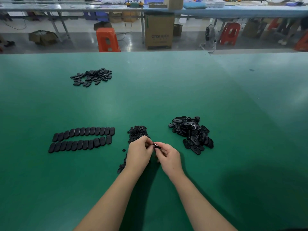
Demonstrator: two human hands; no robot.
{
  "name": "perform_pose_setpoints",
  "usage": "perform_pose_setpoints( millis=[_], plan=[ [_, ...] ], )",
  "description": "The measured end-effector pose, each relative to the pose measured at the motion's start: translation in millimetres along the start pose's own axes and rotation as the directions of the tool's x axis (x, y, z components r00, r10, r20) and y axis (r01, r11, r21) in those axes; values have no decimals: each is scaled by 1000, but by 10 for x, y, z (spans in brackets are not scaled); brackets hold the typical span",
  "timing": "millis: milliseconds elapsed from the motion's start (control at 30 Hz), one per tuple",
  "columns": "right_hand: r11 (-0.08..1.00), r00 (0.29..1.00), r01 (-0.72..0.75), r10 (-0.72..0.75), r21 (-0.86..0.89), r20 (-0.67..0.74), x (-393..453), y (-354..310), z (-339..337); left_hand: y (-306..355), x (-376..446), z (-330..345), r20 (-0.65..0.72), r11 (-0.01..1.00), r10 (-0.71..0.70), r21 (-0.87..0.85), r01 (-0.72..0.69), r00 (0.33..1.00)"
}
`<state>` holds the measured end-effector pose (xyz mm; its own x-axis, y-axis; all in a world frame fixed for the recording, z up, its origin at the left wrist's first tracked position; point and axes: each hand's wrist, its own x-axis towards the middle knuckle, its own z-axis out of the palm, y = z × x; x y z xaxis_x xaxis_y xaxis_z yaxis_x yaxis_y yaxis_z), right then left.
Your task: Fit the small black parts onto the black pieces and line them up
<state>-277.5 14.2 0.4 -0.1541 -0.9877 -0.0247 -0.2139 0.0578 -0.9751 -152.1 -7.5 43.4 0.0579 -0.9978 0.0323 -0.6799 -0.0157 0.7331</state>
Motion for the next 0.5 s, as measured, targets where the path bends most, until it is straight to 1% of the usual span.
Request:
perform_pose_setpoints(
  millis=[67,133,200,300,433,500],
  plan=[
    [1000,1000,20,-20,15,8,-3,-2,-5,5,8,-18,-12,1000,-12,-2,12,1000],
    [999,999,34,-35,19,12,-7,-10,-14,5,17,-42,-23,1000,8,22,-8,1000],
    [999,999,41,-41,26,16,-11,-20,-16,-8,35,-69,11,1000,13,22,-13,1000],
    [999,999,43,-44,20,18,-15,-34,-19,-19,41,-97,75,996,-30,-79,36,997],
    [999,999,31,-31,14,28,-15,-38,-36,-46,38,-78,107,975,-85,-194,105,991],
    [1000,999,26,-26,0,27,-14,-38,-41,-57,31,-59,119,966,-105,-224,130,987]
  ],
)
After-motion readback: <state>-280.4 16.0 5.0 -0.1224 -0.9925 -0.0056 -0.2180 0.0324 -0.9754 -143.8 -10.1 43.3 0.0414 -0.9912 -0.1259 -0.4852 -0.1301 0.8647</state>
